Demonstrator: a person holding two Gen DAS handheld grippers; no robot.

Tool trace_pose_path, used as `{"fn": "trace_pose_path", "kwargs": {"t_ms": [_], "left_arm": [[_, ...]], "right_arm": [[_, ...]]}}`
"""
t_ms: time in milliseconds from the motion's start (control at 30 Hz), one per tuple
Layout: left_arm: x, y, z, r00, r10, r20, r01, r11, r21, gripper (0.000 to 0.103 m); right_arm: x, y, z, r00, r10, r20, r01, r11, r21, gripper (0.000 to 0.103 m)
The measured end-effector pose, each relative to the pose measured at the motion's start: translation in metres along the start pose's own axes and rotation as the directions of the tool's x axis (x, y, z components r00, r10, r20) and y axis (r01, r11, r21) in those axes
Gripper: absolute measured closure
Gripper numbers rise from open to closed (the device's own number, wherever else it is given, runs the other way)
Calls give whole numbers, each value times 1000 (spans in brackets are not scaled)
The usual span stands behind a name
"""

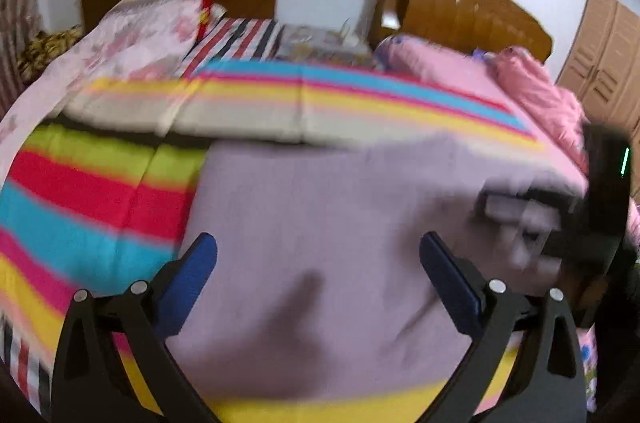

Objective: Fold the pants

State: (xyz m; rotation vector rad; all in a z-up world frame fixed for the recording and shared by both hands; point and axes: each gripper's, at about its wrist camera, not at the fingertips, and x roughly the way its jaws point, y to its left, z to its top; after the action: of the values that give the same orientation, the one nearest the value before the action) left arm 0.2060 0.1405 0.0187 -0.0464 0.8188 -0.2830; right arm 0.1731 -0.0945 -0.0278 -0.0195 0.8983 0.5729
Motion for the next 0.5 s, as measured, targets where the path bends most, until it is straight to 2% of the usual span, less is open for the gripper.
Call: {"fn": "trace_pose_path", "kwargs": {"t_ms": [33,100,167,233,300,367,433,500], "left_arm": [[9,-6,12,1000,-8,-8,8,1000,13,2],[48,-7,33,996,-32,-87,33,999,10,2],[86,-2,42,984,38,-173,-40,999,-8,2],[104,1,44,980,58,-190,-57,998,12,2],[111,4,40,980,82,-182,-75,996,46,2],[116,4,34,984,88,-158,-79,995,62,2],[115,-1,28,985,107,-137,-96,992,82,2],[115,0,26,985,110,-133,-100,992,80,2]], "right_arm": [[10,2,0,999,-9,-41,9,1000,-15,42],[15,2,-1,999,-16,-46,15,1000,-23,40],[4,-4,1,999,-2,-36,3,1000,12,40],[-13,-15,4,999,-32,2,32,999,23,37],[-26,-40,5,992,-120,25,118,992,45,26],[-27,-79,3,973,-233,-3,232,967,101,25],[-22,-118,-3,941,-334,-62,339,929,147,24],[-14,-145,-11,924,-366,-106,380,906,184,21]]}}
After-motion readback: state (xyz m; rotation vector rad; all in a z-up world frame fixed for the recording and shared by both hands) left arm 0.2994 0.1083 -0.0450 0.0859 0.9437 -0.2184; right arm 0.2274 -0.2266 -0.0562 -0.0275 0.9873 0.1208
